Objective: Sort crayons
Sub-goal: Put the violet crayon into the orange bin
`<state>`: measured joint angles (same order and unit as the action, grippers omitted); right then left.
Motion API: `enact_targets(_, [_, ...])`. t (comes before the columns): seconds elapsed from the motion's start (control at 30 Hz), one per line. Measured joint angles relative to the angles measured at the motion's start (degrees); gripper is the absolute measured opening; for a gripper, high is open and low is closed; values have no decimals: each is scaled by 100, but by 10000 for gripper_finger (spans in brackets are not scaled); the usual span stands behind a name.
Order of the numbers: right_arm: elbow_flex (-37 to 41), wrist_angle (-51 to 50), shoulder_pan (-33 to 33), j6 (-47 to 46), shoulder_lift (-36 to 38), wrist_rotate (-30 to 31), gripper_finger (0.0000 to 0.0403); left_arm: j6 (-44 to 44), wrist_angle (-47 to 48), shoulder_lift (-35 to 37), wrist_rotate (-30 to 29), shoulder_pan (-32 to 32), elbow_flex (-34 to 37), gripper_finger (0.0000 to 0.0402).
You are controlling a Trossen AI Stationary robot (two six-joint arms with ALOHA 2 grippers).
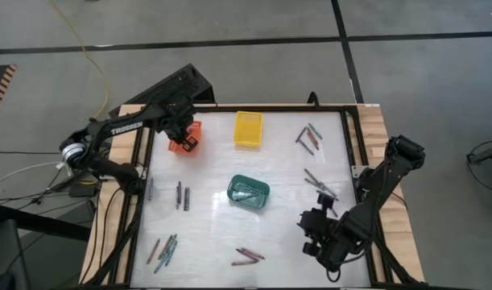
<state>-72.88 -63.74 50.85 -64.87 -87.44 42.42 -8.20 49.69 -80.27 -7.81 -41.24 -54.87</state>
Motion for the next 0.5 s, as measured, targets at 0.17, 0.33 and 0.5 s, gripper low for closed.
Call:
enact_targets(0.17, [0, -466, -139, -430, 22, 18, 123, 26, -294, -252, -40, -17, 2, 38])
enact_targets(0.33, [0, -763, -372, -485, 44, 21, 123, 22, -654, -256, -46, -12, 2, 83])
enact_targets(0.5, [0, -1212, -698, -676, 204, 90, 123, 206, -662, -257, -46, -12, 2, 124])
